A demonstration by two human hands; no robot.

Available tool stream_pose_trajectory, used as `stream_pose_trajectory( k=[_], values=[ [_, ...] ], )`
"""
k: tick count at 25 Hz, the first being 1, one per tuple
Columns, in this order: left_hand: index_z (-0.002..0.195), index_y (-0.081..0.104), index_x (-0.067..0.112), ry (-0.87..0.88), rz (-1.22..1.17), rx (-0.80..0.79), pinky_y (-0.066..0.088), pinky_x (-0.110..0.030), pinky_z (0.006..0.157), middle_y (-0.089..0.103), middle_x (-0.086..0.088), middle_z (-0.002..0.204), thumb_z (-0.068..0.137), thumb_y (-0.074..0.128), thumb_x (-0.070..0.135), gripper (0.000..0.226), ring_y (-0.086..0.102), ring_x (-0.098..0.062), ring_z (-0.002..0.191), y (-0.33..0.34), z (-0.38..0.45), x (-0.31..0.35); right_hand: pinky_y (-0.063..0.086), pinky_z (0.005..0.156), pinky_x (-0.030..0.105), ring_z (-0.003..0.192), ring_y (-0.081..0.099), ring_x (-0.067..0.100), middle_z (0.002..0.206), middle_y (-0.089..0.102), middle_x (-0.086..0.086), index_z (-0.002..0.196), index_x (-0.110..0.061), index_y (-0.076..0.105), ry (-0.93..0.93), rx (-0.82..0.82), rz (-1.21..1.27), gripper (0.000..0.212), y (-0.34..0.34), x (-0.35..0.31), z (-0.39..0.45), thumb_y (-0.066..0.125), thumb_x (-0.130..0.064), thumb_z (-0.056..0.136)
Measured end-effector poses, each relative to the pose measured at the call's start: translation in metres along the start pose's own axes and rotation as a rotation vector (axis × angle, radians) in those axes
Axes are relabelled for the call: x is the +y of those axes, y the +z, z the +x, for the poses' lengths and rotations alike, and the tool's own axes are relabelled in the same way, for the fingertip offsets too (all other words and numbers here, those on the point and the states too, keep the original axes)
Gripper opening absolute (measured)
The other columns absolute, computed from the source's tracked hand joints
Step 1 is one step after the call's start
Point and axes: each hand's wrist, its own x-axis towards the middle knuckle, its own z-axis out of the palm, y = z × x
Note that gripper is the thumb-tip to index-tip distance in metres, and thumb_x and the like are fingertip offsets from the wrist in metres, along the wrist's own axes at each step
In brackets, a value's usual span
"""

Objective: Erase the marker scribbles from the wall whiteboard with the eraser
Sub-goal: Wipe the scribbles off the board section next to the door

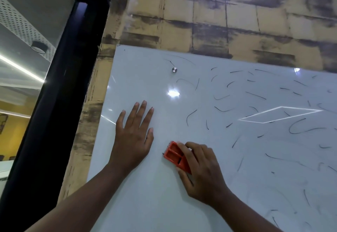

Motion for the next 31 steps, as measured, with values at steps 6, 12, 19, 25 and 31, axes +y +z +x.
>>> stream_pose_trajectory(
  k=[6,12,19,25,31],
  values=[
    [0.164,0.040,0.015,0.004,0.012,0.035,0.029,-0.061,0.126,0.031,-0.010,0.174,0.106,0.041,0.032,0.061,0.029,-0.028,0.161,-0.002,0.002,0.001,0.047,0.084,0.044,0.104,0.055,0.032,0.124,0.058,0.014,0.149,-0.009,0.052,0.060,0.124,-0.119,0.061,-0.010,0.046,0.056,0.062,-0.034,0.094],
    [0.153,0.057,0.012,0.058,0.062,0.040,0.039,-0.058,0.115,0.052,-0.015,0.160,0.101,0.044,0.037,0.060,0.052,-0.034,0.147,-0.009,0.010,-0.005,0.048,0.083,0.048,0.102,0.053,0.034,0.121,0.056,0.017,0.148,-0.007,0.051,0.341,0.243,-0.129,0.064,-0.012,0.052,0.073,0.068,-0.028,0.090],
    [0.156,0.049,0.009,0.053,0.029,0.042,0.034,-0.058,0.116,0.046,-0.018,0.161,0.096,0.046,0.044,0.070,0.043,-0.037,0.150,-0.012,0.062,-0.017,0.047,0.079,0.040,0.099,0.054,0.025,0.121,0.055,0.008,0.153,-0.011,0.045,-0.171,0.032,-0.107,0.063,0.005,0.025,0.048,0.055,-0.044,0.100],
    [0.170,0.023,0.014,-0.021,0.012,-0.066,0.010,-0.059,0.132,0.012,-0.008,0.179,0.100,0.023,0.054,0.081,0.010,-0.026,0.166,0.000,0.102,-0.015,0.046,0.077,0.043,0.093,0.050,0.030,0.108,0.054,0.013,0.148,-0.008,0.053,0.268,0.271,-0.220,0.060,-0.017,0.090,0.089,0.068,-0.030,0.094],
    [0.171,0.016,0.015,-0.024,0.010,-0.103,0.004,-0.056,0.133,0.006,-0.006,0.179,0.100,0.016,0.053,0.080,0.005,-0.021,0.166,0.004,0.099,-0.016,0.046,0.080,0.043,0.095,0.049,0.028,0.109,0.052,0.011,0.147,-0.008,0.051,0.372,0.306,-0.174,0.063,-0.004,0.064,0.092,0.070,-0.029,0.090]
  ],
)
